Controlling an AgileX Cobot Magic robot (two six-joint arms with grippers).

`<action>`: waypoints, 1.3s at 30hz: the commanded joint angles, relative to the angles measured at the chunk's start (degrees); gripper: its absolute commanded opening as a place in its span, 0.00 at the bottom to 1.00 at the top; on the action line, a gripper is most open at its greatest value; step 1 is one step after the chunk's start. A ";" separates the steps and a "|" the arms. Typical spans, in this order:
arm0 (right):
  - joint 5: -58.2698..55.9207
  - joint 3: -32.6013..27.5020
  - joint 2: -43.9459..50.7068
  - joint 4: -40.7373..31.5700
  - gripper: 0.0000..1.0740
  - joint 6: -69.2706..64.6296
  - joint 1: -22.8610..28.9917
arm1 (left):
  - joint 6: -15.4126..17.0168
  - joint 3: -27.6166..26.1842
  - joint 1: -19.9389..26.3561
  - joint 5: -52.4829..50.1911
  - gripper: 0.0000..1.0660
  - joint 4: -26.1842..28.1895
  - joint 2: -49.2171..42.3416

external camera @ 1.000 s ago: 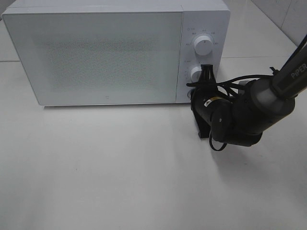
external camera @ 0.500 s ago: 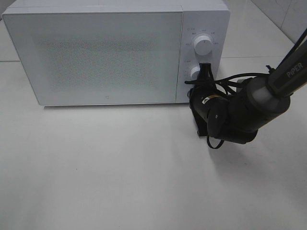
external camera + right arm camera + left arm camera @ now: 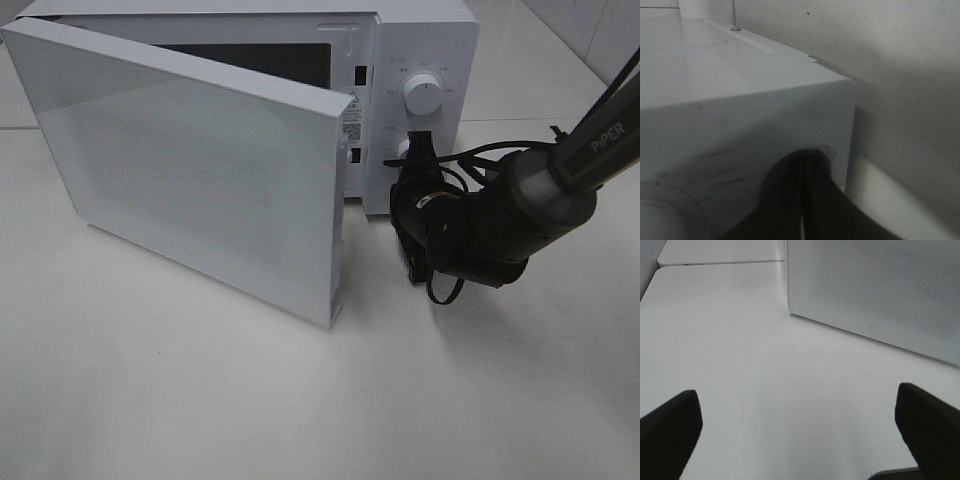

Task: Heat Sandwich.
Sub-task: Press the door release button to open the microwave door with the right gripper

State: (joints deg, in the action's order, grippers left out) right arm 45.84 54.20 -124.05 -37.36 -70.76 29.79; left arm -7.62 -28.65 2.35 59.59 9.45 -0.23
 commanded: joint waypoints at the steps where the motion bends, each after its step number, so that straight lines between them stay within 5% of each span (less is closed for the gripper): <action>1: 15.41 5.84 0.34 3.67 0.00 1.49 -2.69 | 0.17 0.23 -0.23 -0.17 0.95 0.63 -1.26; 22: 11.46 4.47 1.83 3.84 0.00 1.49 -2.64 | 0.17 0.23 -0.23 -0.17 0.95 0.63 -1.20; 39: -2.12 -5.04 6.93 2.23 0.00 0.92 1.60 | 0.17 0.23 -0.23 -0.17 0.95 0.63 -1.15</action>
State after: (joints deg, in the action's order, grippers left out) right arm 43.60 49.56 -118.72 -36.73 -70.42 31.05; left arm -7.62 -28.65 2.35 59.59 9.45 -0.23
